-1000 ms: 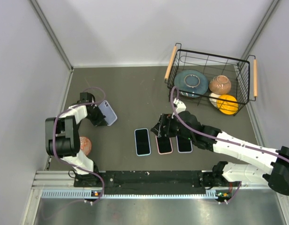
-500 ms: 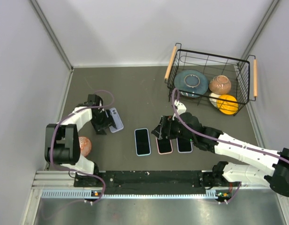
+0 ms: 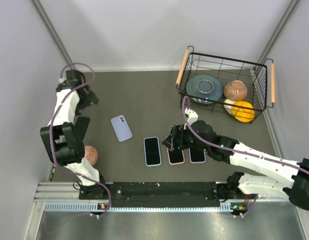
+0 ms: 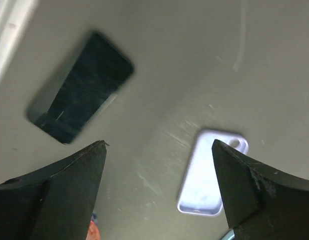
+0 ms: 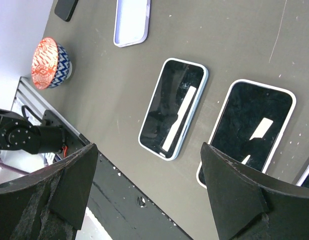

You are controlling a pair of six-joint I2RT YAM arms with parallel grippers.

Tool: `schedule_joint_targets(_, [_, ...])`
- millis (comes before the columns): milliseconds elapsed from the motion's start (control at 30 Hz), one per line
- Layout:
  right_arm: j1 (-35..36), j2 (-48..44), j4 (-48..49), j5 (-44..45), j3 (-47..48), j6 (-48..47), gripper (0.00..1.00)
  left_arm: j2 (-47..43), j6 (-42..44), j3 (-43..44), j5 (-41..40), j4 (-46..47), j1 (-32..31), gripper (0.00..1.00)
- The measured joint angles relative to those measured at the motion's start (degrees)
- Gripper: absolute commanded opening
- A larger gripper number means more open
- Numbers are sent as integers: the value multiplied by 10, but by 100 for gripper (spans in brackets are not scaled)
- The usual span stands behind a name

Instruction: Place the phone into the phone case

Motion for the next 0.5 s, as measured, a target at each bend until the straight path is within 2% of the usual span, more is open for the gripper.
schedule_joint_targets(67, [0, 0, 0, -3, 0, -8, 84, 16, 5, 30, -14, -2, 44, 71])
schedule_joint_targets(133, [-1, -1, -1, -4, 0, -14, 84, 37, 13, 51, -24, -4, 86, 47])
schedule_joint_targets(167, [-1, -2, -1, -4, 0, -17, 84, 46, 15, 56, -30, -3, 101, 24])
schedule_joint_targets(233, [-3, -3, -1, -6, 0, -25, 84, 69, 27, 59, -58, -3, 130, 0])
schedule_joint_targets(500, [-7, -4, 0, -13, 0, -48, 84, 202, 45, 84, -158, -22, 148, 0])
